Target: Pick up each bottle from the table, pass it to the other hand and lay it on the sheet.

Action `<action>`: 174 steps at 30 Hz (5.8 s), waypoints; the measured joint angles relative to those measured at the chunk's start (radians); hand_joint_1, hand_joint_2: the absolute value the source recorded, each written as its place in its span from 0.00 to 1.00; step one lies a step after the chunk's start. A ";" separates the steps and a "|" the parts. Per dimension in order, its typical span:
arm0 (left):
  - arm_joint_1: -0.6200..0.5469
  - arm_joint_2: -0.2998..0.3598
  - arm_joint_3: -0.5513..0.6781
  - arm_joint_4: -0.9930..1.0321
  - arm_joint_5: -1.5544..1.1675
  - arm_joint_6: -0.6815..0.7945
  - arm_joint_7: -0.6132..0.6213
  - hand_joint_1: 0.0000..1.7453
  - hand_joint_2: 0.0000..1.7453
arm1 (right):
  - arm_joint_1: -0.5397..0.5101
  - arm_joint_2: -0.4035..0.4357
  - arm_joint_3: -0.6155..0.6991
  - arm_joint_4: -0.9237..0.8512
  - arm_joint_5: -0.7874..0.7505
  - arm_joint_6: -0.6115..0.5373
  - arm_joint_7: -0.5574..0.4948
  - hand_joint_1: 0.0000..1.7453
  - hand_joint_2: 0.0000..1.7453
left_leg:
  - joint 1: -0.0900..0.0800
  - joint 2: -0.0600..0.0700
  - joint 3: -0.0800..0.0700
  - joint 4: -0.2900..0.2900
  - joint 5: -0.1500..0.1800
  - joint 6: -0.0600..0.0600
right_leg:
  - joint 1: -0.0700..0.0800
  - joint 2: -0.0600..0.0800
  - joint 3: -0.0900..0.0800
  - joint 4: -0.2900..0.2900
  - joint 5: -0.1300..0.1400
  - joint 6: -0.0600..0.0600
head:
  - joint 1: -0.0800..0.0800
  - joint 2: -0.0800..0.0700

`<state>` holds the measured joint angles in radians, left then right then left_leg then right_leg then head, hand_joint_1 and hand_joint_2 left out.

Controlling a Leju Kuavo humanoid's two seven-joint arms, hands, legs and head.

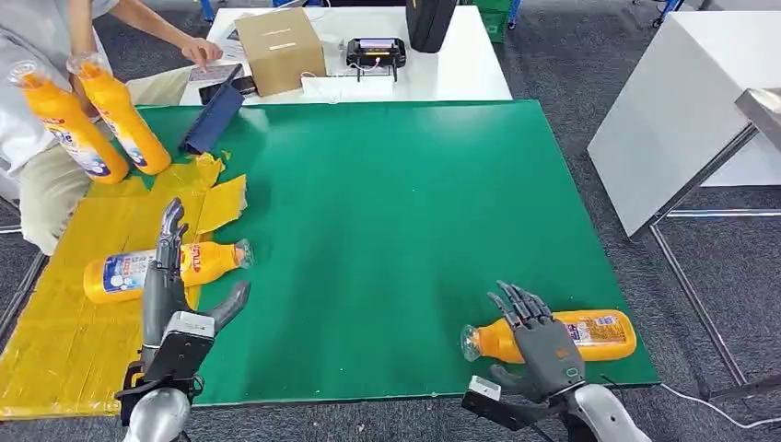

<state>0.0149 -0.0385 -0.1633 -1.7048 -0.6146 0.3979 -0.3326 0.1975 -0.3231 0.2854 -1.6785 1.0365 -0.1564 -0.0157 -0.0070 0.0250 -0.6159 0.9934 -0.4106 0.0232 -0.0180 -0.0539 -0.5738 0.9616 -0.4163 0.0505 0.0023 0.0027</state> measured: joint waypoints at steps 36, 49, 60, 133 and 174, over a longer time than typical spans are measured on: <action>-0.037 -0.006 -0.026 0.043 0.032 -0.019 0.018 0.00 1.00 | -0.089 0.007 -0.200 0.338 0.355 0.032 0.242 0.42 1.00 | 0.000 0.004 0.013 0.000 -0.004 0.001 | 0.000 0.002 0.001 -0.002 -0.002 -0.002 | 0.000 0.000; -0.041 -0.006 -0.031 0.059 0.046 -0.018 0.017 0.00 1.00 | -0.120 0.009 -0.222 0.413 0.336 0.046 0.199 0.95 1.00 | 0.000 0.004 0.017 0.000 -0.002 0.002 | 0.000 0.003 0.007 -0.005 0.000 -0.001 | 0.000 0.000; -0.041 -0.006 -0.035 0.065 0.082 -0.012 -0.005 0.00 1.00 | -0.140 -0.009 -0.218 0.428 0.119 0.092 0.046 0.89 1.00 | 0.001 0.004 0.017 0.000 -0.005 0.003 | 0.000 0.003 0.008 -0.006 -0.001 0.000 | 0.000 0.000; -0.164 0.016 -0.347 0.176 0.039 -0.110 0.040 1.00 1.00 | -0.404 0.486 0.444 0.579 -0.543 -0.121 -0.296 1.00 1.00 | 0.002 0.003 0.004 0.000 -0.003 0.001 | 0.001 0.002 0.005 -0.003 -0.001 -0.001 | 0.000 0.000; -0.634 0.296 -0.416 0.708 -0.954 0.031 0.829 1.00 1.00 | -0.151 0.449 0.130 -0.011 -0.779 -0.220 -0.425 0.00 1.00 | 0.002 0.002 0.002 0.000 0.002 -0.001 | 0.001 0.002 0.002 0.000 0.000 -0.001 | 0.001 0.000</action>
<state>-0.6187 0.2579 -0.5788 -0.9966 -1.5682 0.4288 0.4963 0.0466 0.1263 0.4154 -1.6899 0.2571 -0.3765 -0.4406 -0.0048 0.0270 -0.6144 0.9932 -0.4090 0.0218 -0.0167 -0.0521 -0.5720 0.9615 -0.4159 0.0495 0.0034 0.0027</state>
